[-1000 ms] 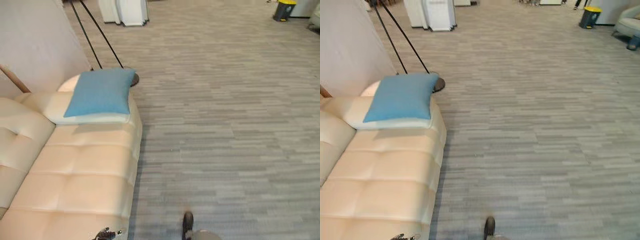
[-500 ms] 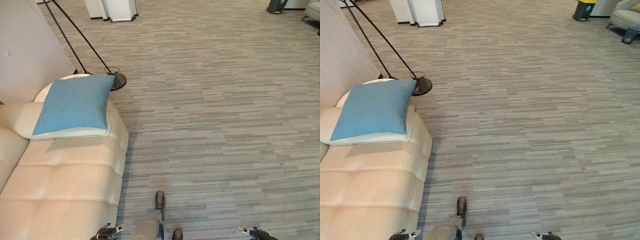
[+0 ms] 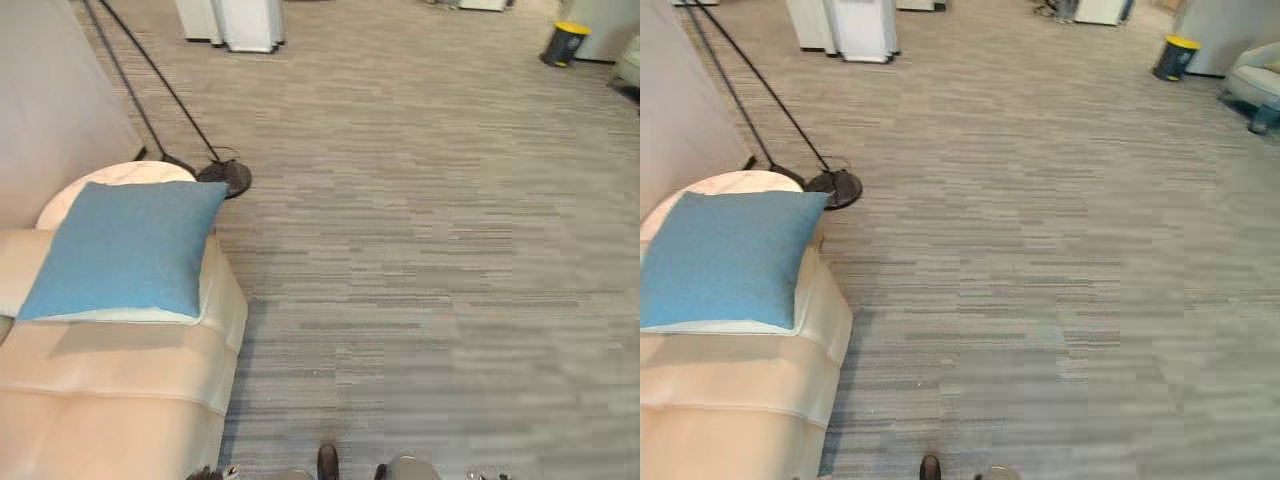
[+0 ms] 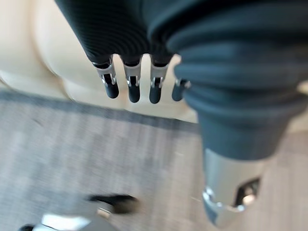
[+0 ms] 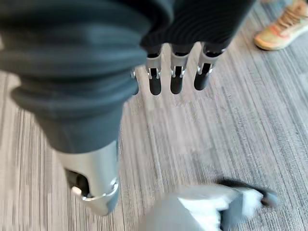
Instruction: Pick up all the scattered cushions and arrange them neatly on the sofa.
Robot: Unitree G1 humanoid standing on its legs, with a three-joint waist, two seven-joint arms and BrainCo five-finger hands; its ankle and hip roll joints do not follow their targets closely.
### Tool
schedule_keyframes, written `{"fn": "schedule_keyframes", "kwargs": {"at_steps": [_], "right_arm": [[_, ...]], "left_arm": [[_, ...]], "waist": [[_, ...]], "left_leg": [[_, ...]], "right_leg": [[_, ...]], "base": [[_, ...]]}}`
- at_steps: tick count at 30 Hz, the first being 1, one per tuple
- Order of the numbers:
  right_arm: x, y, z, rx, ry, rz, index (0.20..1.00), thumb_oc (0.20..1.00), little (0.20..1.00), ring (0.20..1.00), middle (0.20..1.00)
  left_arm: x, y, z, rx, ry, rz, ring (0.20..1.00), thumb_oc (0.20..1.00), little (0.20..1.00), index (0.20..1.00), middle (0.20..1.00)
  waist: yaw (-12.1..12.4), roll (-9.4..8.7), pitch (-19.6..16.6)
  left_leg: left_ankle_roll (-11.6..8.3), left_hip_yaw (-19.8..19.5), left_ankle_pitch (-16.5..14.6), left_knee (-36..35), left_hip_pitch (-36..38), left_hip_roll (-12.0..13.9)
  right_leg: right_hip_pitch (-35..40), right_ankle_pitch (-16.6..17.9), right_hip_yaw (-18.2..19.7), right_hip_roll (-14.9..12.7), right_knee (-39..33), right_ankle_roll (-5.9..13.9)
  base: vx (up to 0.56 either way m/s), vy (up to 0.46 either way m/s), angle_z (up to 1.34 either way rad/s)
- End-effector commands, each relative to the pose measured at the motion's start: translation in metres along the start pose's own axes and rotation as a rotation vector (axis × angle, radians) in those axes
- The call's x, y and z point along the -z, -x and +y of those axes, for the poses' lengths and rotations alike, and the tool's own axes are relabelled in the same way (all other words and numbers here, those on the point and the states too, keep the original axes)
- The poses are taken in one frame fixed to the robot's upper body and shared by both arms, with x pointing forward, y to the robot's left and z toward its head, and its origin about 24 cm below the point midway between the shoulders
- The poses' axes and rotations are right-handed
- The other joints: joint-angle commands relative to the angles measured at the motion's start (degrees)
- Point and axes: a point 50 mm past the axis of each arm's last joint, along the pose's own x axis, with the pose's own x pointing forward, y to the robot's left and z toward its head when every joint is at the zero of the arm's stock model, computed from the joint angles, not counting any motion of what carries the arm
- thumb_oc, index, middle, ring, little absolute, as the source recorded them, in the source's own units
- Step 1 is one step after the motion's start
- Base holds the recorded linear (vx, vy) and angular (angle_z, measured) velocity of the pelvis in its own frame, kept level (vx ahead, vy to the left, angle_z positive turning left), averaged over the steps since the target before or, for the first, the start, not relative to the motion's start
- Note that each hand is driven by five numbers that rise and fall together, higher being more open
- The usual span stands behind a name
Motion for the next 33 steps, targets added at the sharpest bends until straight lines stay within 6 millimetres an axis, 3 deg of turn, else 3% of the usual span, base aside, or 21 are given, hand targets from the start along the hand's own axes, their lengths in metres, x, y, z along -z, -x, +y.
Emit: {"fn": "schedule_keyframes", "kwargs": {"at_steps": [1, 3, 5, 6, 8, 10, 13, 14, 16, 19, 21, 22, 23, 24, 26, 30, 31, 32, 33], "right_arm": [[-0.016, -0.001, -0.006, 0.016, -0.017, -0.044, 1.0, 1.0, 1.0, 1.0, 1.0], [-0.015, -0.001, -0.006, 0.017, -0.022, -0.038, 1.0, 1.0, 1.0, 1.0, 1.0], [-0.011, -0.001, -0.009, 0.028, -0.037, -0.015, 1.0, 1.0, 1.0, 1.0, 1.0], [-0.004, -0.001, -0.013, 0.04, -0.043, 0.003, 1.0, 1.0, 1.0, 1.0, 1.0], [0.0, -0.001, -0.015, 0.039, -0.046, 0.013, 1.0, 1.0, 1.0, 1.0, 1.0], [0.003, -0.001, -0.018, 0.041, -0.05, 0.028, 1.0, 1.0, 1.0, 1.0, 1.0], [-0.007, -0.001, -0.023, 0.049, -0.035, -0.004, 1.0, 1.0, 1.0, 1.0, 1.0], [-0.013, -0.001, -0.024, 0.049, -0.035, -0.021, 1.0, 1.0, 1.0, 1.0, 1.0], [-0.02, -0.001, -0.025, 0.056, -0.024, -0.037, 1.0, 1.0, 1.0, 1.0, 1.0], [-0.018, -0.001, -0.024, 0.058, -0.027, -0.023, 1.0, 1.0, 1.0, 1.0, 1.0], [-0.016, -0.002, -0.024, 0.064, -0.01, -0.012, 1.0, 1.0, 1.0, 1.0, 1.0], [-0.014, -0.002, -0.022, 0.063, 0.006, -0.009, 1.0, 1.0, 1.0, 1.0, 1.0], [-0.014, -0.002, -0.022, 0.063, 0.006, -0.009, 1.0, 1.0, 1.0, 1.0, 1.0], [-0.014, -0.002, -0.02, 0.061, 0.01, -0.011, 1.0, 1.0, 1.0, 1.0, 1.0], [-0.014, -0.001, -0.02, 0.059, 0.015, -0.015, 1.0, 1.0, 1.0, 1.0, 1.0], [-0.012, -0.001, -0.016, 0.045, 0.037, -0.01, 1.0, 1.0, 1.0, 1.0, 1.0], [-0.01, -0.002, -0.012, 0.034, 0.044, -0.004, 1.0, 1.0, 1.0, 1.0, 1.0], [-0.01, -0.002, -0.012, 0.034, 0.044, -0.004, 1.0, 1.0, 1.0, 1.0, 1.0], [-0.006, -0.001, -0.008, 0.017, 0.032, 0.002, 1.0, 1.0, 1.0, 1.0, 1.0]], "left_arm": [[-0.002, 0.0, 0.018, -0.049, 0.024, -0.01, 1.0, 1.0, 1.0, 1.0, 1.0], [-0.005, -0.001, 0.019, -0.055, 0.024, -0.018, 1.0, 1.0, 1.0, 1.0, 1.0], [-0.006, -0.001, 0.022, -0.061, 0.037, -0.014, 1.0, 1.0, 1.0, 1.0, 1.0], [0.0, -0.001, 0.022, -0.056, 0.045, 0.005, 1.0, 1.0, 1.0, 1.0, 1.0], [0.01, 0.0, 0.022, -0.058, 0.061, 0.041, 1.0, 1.0, 1.0, 1.0, 1.0], [0.022, 0.001, 0.023, -0.059, 0.067, 0.079, 1.0, 1.0, 1.0, 1.0, 1.0], [0.024, 0.002, 0.021, -0.049, 0.071, 0.086, 1.0, 1.0, 1.0, 1.0, 1.0], [0.022, 0.002, 0.02, -0.046, 0.068, 0.077, 1.0, 1.0, 1.0, 1.0, 1.0], [0.02, 0.001, 0.021, -0.055, 0.071, 0.072, 1.0, 1.0, 1.0, 1.0, 1.0], [0.021, 0.002, 0.021, -0.056, 0.079, 0.075, 1.0, 1.0, 1.0, 1.0, 1.0], [0.022, 0.002, 0.02, -0.054, 0.065, 0.075, 1.0, 1.0, 1.0, 1.0, 1.0], [0.022, 0.002, 0.018, -0.051, 0.052, 0.076, 1.0, 1.0, 1.0, 1.0, 1.0], [0.022, 0.002, 0.018, -0.051, 0.052, 0.076, 1.0, 1.0, 1.0, 1.0, 1.0], [0.017, 0.001, 0.017, -0.047, 0.035, 0.065, 1.0, 1.0, 1.0, 1.0, 1.0], [0.019, 0.001, 0.019, -0.054, 0.034, 0.071, 1.0, 1.0, 1.0, 1.0, 1.0], [0.03, 0.003, 0.024, -0.071, 0.082, 0.102, 1.0, 1.0, 1.0, 1.0, 1.0], [0.036, 0.004, 0.028, -0.081, 0.102, 0.126, 1.0, 1.0, 1.0, 1.0, 1.0], [0.036, 0.004, 0.028, -0.082, 0.102, 0.126, 1.0, 1.0, 1.0, 1.0, 1.0], [0.038, 0.005, 0.031, -0.094, 0.12, 0.131, 1.0, 1.0, 1.0, 1.0, 1.0]], "waist": [[1.41, 0.88, 2.57], [1.32, 0.42, 2.77], [0.95, -0.64, 2.32], [0.5, -0.5, 1.6], [0.43, -0.57, 0.19], [0.49, -0.25, -0.67], [1.51, -0.37, 1.11], [1.98, -0.13, 2.33], [2.99, -0.45, 3.6], [3.85, -1.22, 3.1], [3.95, -1.48, 2.2], [3.57, -0.58, 1.58], [3.51, -0.63, 1.69], [3.32, -0.14, 1.18], [2.59, -0.19, 0.82], [3.18, -0.66, -1.14], [3.84, -1.72, -2.26], [3.82, -1.76, -2.26], [4.32, -3.0, -2.36]], "left_leg": [[-9.15, 2.23, -3.9, -1.45, 1.55, 3.14], [-10.06, -0.09, -4.8, -1.45, 3.25, 2.9], [-11.15, -3.53, -6.29, -1.45, 5.07, 2.2], [-11.88, -6.07, -7.01, -1.36, 7.27, 2.43], [-12.39, -7.07, -8.69, 0.98, 9.03, 3.36], [-14.08, -7.05, -7.18, 10.28, 7.91, 5.13], [-15.68, -6.62, -0.23, 32.91, -3.16, 4.82], [-15.67, -6.36, 0.39, 38.63, -6.87, 4.54], [-15.11, -1.88, -0.48, 43.24, -10.54, 6.12], [-14.44, 2.83, -3.43, 33.61, -14.42, 5.66], [-13.55, 6.22, -4.26, 21.97, -13.27, 5.58], [-15.07, 11.1, -0.39, 7.42, -12.41, 6.59], [-15.06, 11.06, 0.04, 6.64, -11.9, 6.4], [-15.6, 12.87, 3.18, -0.36, -11.58, 6.72], [-16.61, 16.04, 3.28, -1.45, -14.43, 7.64], [-15.85, 15.73, 4.53, -1.45, -12.53, 7.2], [-14.77, 15.19, 3.61, -1.45, -10.77, 6.06], [-14.74, 15.18, 3.59, -1.45, -10.75, 6.01], [-12.33, 13.88, 0.91, -1.45, -8.1, 4.26]], "right_leg": [[1.39, 15.3, 2.22, 4.73, -18.44, 0.29], [1.33, 16.95, 7.11, 9.39, -36.69, 1.24], [0.94, 20.9, 13.82, 10.95, -49.61, 3.41], [1.73, 21.44, 14.31, 10.96, -48.17, 3.56], [3.17, 21.75, 14.0, 10.92, -47.27, 2.59], [5.07, 19.93, 12.38, 11.44, -45.24, 0.94], [9.71, 18.38, 10.39, 11.27, -46.08, -1.21], [11.0, 17.37, 9.55, 11.52, -45.88, -1.85], [12.81, 15.86, 8.1, 11.63, -45.83, -2.85], [15.75, 14.63, 5.28, 10.25, -47.77, -2.69], [17.11, 13.52, 3.19, 9.84, -48.96, -2.12], [19.27, 11.75, 0.72, 10.62, -49.61, -1.65], [19.44, 11.71, 0.67, 10.53, -49.61, -1.62], [20.86, 10.68, -1.6, 11.03, -49.61, -1.51], [22.12, 9.89, -3.76, 11.18, -49.61, -1.63], [24.37, 7.8, -4.96, 10.75, -48.37, -0.97], [24.56, 6.98, -5.93, 8.87, -44.14, -0.24], [24.53, 6.88, -5.95, 8.8, -44.0, -0.2], [22.31, 11.59, -6.56, 4.85, -31.87, 2.25]], "base": [[0.3, -0.092, 0.59], [0.41, -0.142, 0.38], [0.64, -0.194, 0.88], [0.78, -0.245, 1.18], [0.66, -0.233, 1.44], [0.53, -0.237, 0.8], [0.32, -0.222, 0.58], [0.21, -0.219, 0.48], [0.24, -0.199, 0.24], [0.3, -0.102, 0.04], [0.4, -0.022, 0.46], [0.37, 0.01, 0.72], [0.47, 0.044, 1.0], [0.31, 0.058, 0.83], [0.43, 0.097, 0.95], [0.43, 0.145, 0.43], [0.35, 0.137, 0.19], [0.67, 0.323, 0.22], [0.42, 0.281, 0.36]]}}
